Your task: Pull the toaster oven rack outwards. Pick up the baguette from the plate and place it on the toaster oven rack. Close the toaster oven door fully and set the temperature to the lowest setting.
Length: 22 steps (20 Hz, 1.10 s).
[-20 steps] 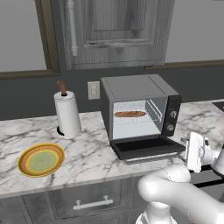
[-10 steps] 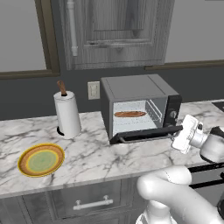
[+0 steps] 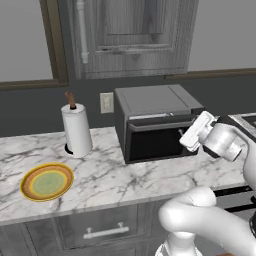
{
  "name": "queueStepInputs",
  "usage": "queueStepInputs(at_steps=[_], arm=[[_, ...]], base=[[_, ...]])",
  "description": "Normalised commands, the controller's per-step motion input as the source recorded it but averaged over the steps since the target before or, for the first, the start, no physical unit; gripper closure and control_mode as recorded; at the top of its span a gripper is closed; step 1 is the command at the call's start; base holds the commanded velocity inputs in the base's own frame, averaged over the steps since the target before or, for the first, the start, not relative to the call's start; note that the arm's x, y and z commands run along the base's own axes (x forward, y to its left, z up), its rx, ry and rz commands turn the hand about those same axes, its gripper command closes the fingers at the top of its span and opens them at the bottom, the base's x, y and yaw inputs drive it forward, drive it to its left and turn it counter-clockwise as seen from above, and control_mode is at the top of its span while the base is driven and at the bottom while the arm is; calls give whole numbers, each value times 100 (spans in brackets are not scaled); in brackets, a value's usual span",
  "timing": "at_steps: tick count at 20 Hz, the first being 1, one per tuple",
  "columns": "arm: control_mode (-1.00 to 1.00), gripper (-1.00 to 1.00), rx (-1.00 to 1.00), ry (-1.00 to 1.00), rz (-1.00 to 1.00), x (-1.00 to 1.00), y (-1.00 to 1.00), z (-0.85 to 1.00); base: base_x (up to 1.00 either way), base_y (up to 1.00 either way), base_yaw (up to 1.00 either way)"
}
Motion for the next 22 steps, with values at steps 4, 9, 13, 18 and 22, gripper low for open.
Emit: queueStepInputs(at_steps=[4, 9, 13, 18, 22], arm=[[-100, -100, 0, -20, -38, 47, 100, 55], [-100, -100, 0, -36, -45, 10, 96, 52], [-100, -100, 0, -52, -57, 0, 95, 54], [-100, -100, 0, -57, -60, -3, 97, 66], [-100, -100, 0, -66, -62, -35, 85, 68]], base=[[0, 0, 0], [0, 0, 0], [0, 0, 0], [0, 0, 0], [0, 0, 0]])
